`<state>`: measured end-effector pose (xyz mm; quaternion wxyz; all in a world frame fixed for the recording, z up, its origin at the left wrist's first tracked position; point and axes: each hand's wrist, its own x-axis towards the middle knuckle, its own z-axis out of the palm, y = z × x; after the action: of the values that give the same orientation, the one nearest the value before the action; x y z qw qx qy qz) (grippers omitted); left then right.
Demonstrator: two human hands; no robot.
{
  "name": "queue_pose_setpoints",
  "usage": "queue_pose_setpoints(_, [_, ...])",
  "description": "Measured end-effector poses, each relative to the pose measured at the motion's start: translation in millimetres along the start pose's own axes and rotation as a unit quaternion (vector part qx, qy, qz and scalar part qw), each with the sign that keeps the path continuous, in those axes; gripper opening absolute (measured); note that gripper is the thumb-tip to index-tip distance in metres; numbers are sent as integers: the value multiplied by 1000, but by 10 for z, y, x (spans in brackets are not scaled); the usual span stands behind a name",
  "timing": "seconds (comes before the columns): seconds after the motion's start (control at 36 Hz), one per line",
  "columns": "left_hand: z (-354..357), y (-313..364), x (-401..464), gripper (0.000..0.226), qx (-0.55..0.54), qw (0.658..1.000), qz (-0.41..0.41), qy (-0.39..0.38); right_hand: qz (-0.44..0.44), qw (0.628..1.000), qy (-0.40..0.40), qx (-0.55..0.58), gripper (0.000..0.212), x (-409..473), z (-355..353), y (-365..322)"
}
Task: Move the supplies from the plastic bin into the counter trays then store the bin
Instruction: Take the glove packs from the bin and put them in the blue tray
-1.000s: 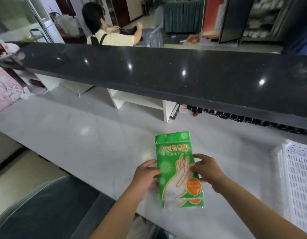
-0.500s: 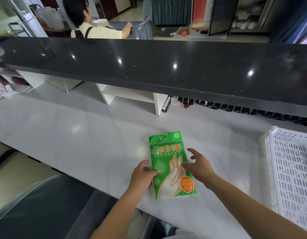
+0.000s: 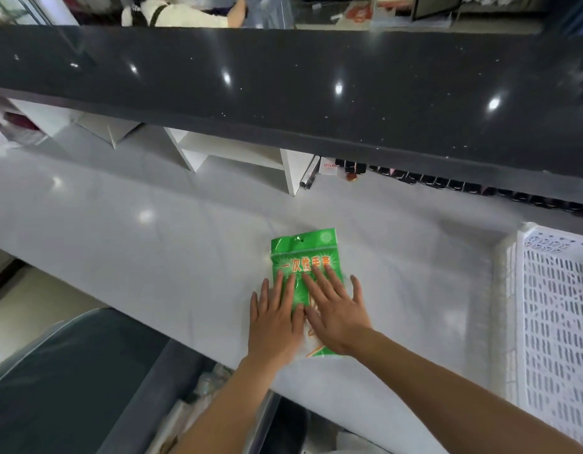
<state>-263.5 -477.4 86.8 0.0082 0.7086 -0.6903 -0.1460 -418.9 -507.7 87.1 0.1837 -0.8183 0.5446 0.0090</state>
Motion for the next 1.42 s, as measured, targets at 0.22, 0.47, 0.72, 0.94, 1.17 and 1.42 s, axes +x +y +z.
queue_pose_setpoints(0.22, [123, -4, 27, 62, -24, 1000, 3, 11, -6, 999, 25, 37, 64, 39, 163, 62])
queue_pose_setpoints(0.47, [40, 7, 36, 66, -94, 996, 1, -7, -13, 996, 18, 82, 66, 60, 103, 97])
queue_pose_setpoints(0.72, [-358, 41, 77, 87, -533, 801, -272, -26, 241, 830, 69, 499, 78, -214, -331, 186])
queue_pose_setpoints(0.94, [-706, -110, 65, 13, -613, 703, -300, -198, 357, 632, -60, 685, 34, -297, -616, 244])
queue_pose_setpoints(1.17, [-722, -56, -392, 47, -672, 674, -141, -274, 293, 596, -31, 747, 27, -1164, -721, 203])
queue_pose_setpoints(1.42, [-623, 696, -718, 55, -702, 607, 27, -373, 254, 613, 36, 747, 34, -2432, -1039, 319])
